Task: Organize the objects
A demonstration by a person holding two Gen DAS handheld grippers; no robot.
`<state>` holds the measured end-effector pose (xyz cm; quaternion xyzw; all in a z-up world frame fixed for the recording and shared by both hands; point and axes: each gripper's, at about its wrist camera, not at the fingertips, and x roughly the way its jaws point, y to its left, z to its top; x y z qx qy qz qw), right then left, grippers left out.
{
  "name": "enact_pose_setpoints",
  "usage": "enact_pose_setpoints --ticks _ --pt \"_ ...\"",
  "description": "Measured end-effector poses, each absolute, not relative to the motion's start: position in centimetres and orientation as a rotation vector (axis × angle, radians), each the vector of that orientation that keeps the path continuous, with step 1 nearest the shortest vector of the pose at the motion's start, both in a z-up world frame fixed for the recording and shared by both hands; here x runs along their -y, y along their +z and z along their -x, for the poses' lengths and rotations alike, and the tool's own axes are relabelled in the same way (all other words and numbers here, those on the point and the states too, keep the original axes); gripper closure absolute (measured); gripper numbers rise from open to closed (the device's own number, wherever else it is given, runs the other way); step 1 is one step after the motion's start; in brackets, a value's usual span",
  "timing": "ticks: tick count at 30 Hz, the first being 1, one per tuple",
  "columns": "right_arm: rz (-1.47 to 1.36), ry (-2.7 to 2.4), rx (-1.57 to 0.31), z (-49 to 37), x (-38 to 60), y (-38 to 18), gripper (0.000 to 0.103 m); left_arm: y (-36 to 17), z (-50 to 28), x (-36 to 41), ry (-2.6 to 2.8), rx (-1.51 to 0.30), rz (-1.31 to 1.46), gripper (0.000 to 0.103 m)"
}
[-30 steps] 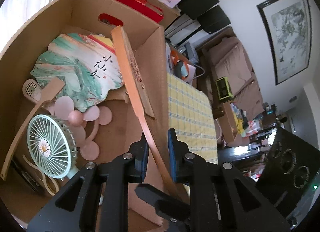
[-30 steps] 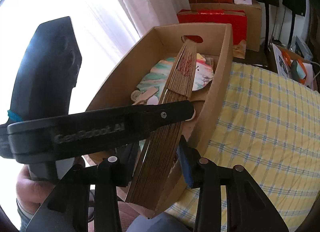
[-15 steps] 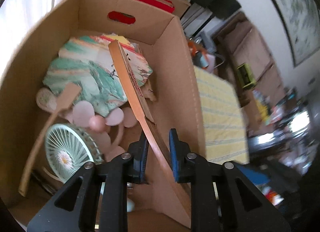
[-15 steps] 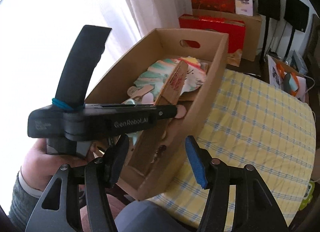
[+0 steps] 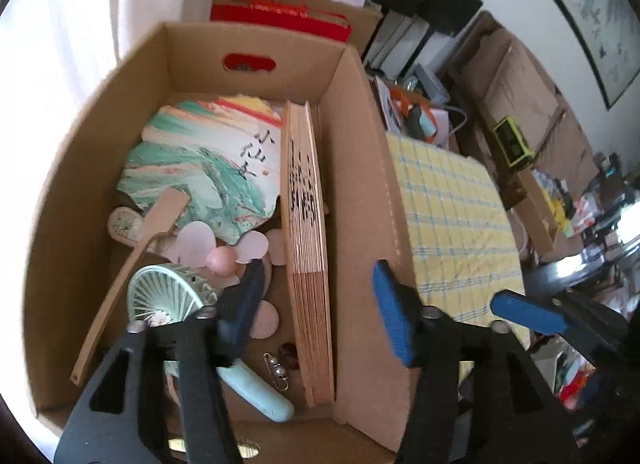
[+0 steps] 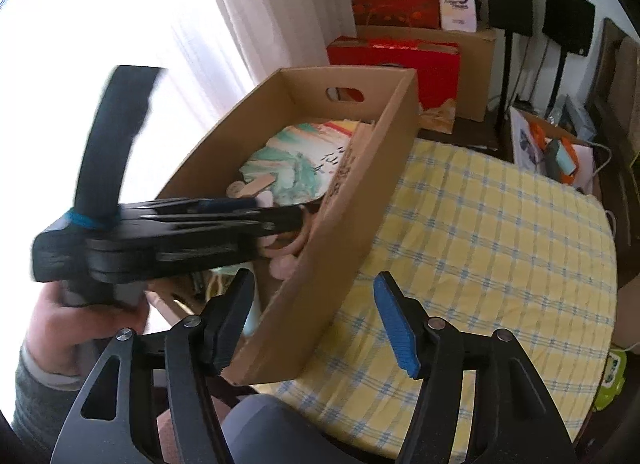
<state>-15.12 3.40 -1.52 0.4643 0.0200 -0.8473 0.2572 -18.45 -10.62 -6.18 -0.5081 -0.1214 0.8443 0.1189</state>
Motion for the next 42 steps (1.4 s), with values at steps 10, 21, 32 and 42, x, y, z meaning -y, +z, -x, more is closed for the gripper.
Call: enact_pose_setpoints --ticks 10,21,32,42 --pt "-1.238 -2.405 -0.107 14.6 -5.4 -1.5 0.024 -1.7 14.6 9.9 2.594 0.263 1.322 0.014" --pt "-1.243 -2.51 -0.099 14.0 -9.1 -1.1 0.003 -1.9 12.0 8.5 2.593 0.241 1.323 0.002" --pt "-1.252 -2.585 -0.04 12.6 -13.6 -1.1 0.0 -1.3 10.1 5.8 2.603 0.173 1.34 0.0" --pt "-1.202 -2.699 -0.049 8.7 -16.4 -0.9 0.0 -2.0 7.8 3.8 2.694 0.096 1.312 0.0"
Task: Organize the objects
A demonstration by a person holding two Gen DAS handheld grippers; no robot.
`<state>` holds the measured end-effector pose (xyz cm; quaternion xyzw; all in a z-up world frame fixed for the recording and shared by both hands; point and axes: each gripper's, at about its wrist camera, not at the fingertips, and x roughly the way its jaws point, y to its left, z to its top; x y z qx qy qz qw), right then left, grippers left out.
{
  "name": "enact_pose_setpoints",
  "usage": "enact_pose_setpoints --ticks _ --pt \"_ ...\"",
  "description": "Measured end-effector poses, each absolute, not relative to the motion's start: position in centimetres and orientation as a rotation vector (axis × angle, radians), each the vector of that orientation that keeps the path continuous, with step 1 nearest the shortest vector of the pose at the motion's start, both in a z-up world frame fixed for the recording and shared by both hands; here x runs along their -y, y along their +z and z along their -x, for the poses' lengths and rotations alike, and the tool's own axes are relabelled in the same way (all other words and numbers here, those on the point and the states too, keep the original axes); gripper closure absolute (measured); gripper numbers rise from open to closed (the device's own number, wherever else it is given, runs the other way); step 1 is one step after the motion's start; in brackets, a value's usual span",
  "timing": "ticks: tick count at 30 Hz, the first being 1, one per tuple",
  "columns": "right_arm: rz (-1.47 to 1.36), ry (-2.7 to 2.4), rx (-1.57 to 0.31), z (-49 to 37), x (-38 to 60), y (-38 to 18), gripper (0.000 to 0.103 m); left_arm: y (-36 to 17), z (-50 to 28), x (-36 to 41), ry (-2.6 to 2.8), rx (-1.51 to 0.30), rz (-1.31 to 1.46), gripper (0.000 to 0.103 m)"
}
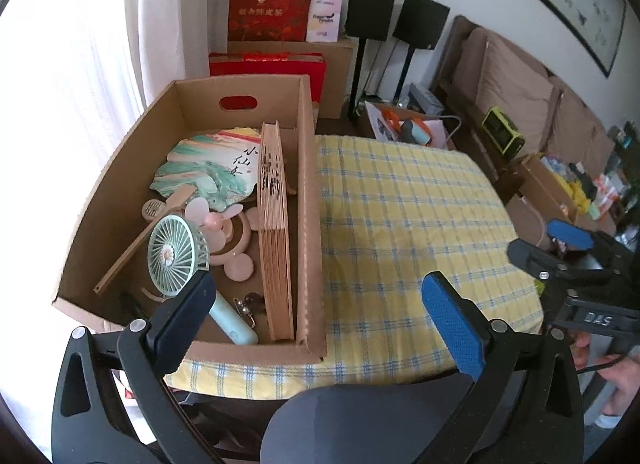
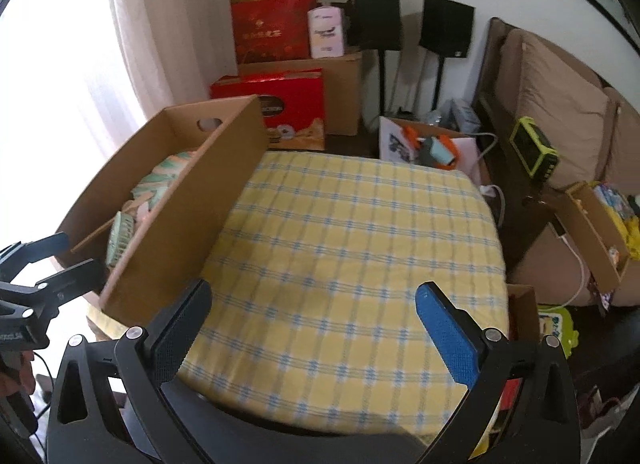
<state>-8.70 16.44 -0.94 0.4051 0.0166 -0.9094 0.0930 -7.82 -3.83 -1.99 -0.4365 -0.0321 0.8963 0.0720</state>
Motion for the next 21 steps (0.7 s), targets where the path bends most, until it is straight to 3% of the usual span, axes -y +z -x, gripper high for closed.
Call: enact_pose_setpoints --ticks 10,21 --pt "-1.122 -2.791 -0.043 4.9 -17.8 -0.5 0.0 -2.4 5.2 1.5 2.767 -0.008 1.242 0.0" --pt "-1.07 -2.832 -0.084 2.8 -17.4 -0.9 0.0 -2.9 3.7 2.0 2.753 0.096 1.259 0.0"
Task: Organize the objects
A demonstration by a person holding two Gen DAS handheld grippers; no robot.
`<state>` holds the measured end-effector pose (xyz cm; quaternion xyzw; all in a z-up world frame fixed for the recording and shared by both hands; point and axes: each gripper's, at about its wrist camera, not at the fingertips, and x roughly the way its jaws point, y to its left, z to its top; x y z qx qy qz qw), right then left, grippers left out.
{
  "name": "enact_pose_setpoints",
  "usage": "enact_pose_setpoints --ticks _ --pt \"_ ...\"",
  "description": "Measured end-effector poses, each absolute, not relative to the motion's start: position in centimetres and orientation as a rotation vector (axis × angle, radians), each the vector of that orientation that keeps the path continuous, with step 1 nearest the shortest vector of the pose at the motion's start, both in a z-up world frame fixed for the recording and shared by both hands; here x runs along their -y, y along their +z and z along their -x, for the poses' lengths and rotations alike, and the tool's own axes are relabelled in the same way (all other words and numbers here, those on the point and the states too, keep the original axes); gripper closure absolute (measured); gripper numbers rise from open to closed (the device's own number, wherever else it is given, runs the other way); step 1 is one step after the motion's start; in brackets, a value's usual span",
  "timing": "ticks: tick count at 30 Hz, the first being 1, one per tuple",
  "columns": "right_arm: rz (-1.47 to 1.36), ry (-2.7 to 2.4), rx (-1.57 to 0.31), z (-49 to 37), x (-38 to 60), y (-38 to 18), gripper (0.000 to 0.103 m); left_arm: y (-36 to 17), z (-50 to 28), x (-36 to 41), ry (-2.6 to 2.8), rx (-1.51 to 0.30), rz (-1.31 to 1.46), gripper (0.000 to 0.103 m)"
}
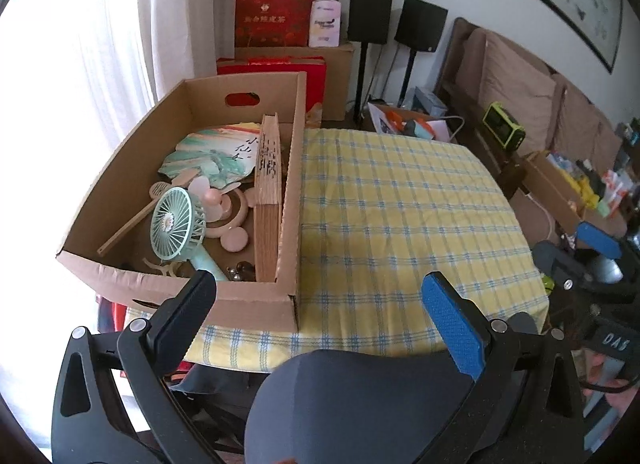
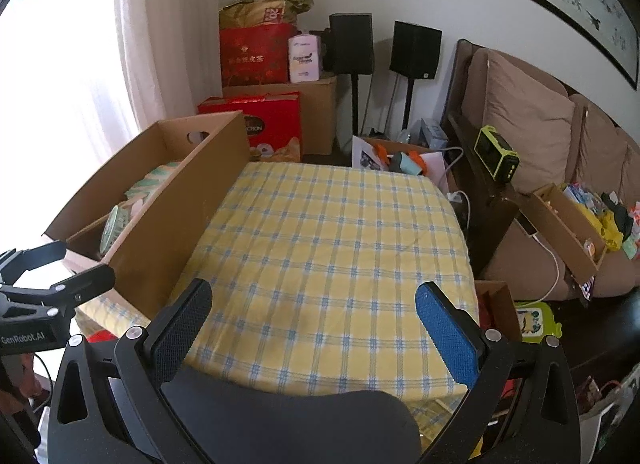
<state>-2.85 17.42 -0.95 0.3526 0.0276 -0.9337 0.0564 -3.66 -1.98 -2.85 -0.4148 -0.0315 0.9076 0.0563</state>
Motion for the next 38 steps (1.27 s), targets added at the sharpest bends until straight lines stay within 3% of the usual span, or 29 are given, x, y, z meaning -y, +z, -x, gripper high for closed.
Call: enact_pose_setpoints --ticks 38 --pt "-1.05 -2.856 -0.041 2.57 -18.08 -0.57 0.0 -2.04 3.32 1.86 2.822 0.065 1.234 0.0"
